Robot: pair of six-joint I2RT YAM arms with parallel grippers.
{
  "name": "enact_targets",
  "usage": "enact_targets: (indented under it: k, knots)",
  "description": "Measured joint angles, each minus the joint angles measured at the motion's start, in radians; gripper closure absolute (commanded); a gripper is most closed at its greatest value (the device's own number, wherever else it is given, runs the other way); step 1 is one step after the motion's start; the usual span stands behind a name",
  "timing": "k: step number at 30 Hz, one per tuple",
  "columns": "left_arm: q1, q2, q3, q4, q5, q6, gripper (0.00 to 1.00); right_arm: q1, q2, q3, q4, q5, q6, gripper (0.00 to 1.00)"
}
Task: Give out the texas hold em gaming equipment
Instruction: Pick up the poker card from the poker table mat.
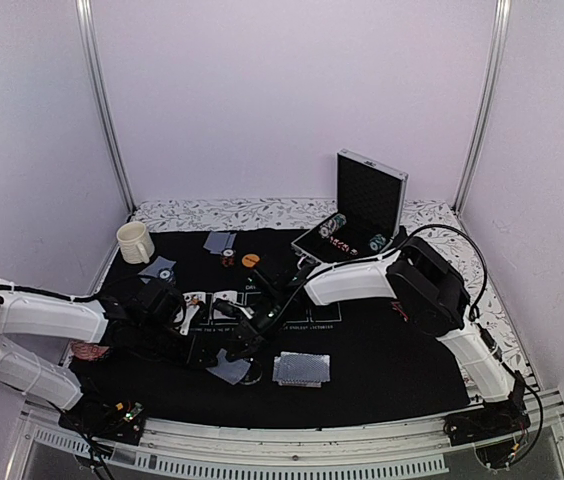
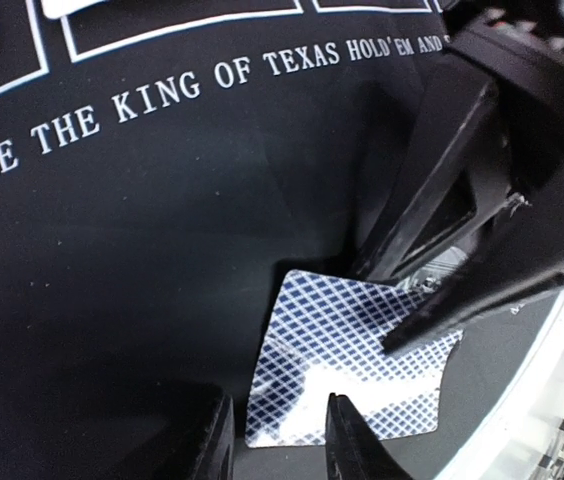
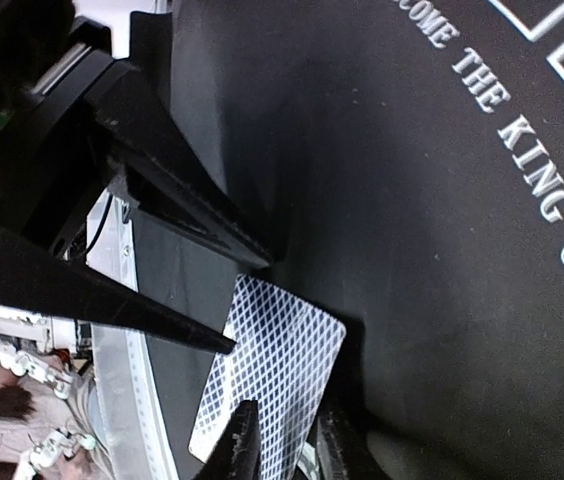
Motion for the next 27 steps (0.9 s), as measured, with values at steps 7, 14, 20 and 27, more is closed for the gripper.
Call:
enact_targets:
  k: [7,14,20,27]
  knots:
    - [0.005,0.004,0.000,0.008,0.023,0.003,0.69,0.003,0.009,0.005,-0.014,-0.002,-0.016,0.97]
    - [0.006,-0.105,0.065,-0.060,0.031,0.072,0.65,0.003,-0.029,0.003,-0.047,0.013,-0.057,0.98]
    - [0.010,-0.190,0.226,-0.113,0.094,0.180,0.61,0.002,-0.248,-0.066,-0.099,0.083,-0.166,0.98]
    - [0.014,-0.164,0.348,-0.161,0.232,0.295,0.61,0.001,-0.512,-0.219,-0.102,0.148,-0.314,0.98]
